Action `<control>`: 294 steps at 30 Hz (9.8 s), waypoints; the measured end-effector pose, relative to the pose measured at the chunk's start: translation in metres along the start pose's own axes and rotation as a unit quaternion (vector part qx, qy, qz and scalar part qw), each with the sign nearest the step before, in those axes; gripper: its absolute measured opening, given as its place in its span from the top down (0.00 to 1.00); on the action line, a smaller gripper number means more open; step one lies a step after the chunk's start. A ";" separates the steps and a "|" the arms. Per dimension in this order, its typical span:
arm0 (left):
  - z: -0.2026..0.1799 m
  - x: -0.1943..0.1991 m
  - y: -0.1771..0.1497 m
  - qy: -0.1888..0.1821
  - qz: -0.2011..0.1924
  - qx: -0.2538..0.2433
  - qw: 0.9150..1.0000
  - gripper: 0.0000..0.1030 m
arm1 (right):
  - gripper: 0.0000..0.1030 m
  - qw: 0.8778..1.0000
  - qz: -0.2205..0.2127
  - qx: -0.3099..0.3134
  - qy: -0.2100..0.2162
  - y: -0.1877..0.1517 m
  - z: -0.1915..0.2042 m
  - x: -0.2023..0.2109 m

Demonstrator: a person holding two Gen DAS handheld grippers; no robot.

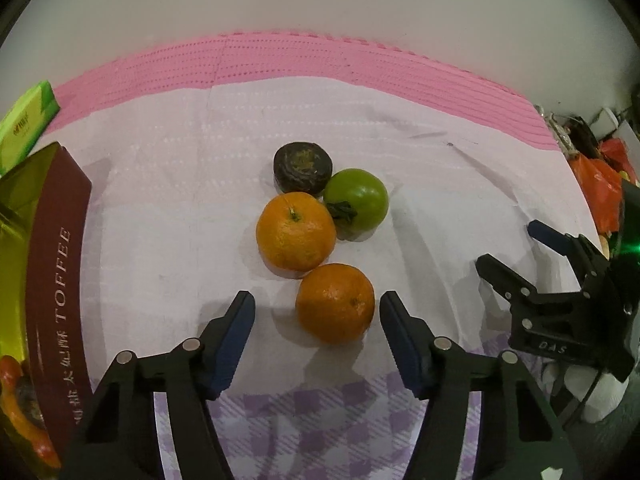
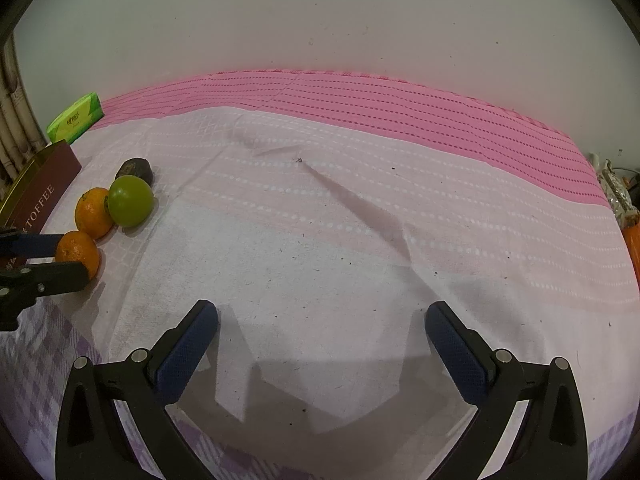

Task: Organize fruits
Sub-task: 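Close the left gripper around the nearest orange, then carry the orange with the left gripper over the tin and lower it, then open the left gripper to release the orange and withdraw, then move the right gripper to the last orange and close around it, then carry the orange with the right gripper over the tin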

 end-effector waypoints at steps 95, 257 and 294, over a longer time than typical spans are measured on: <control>0.251 0.071 0.034 0.152 -0.048 0.134 0.978 0.67 | 0.00 1.000 0.000 -0.002 0.001 0.000 -0.002 0.000; 0.317 0.199 -0.014 0.156 -0.142 0.227 0.951 0.01 | 0.60 0.998 -0.004 0.019 0.057 0.093 0.183 -0.001; 0.339 0.199 -0.020 0.154 -0.130 0.278 0.939 0.01 | 0.60 0.965 -0.035 0.168 0.199 0.129 0.379 0.059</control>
Point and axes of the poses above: each gripper's, at about its wrist camera, not at the fingertips, and x roughly against the way its jaws point, z to its left, y to its top, the point moved 10 cm from there along -x, roughly the way its jaws point, and after that the axes turned 15 degrees about x, right-handed, at the moved point
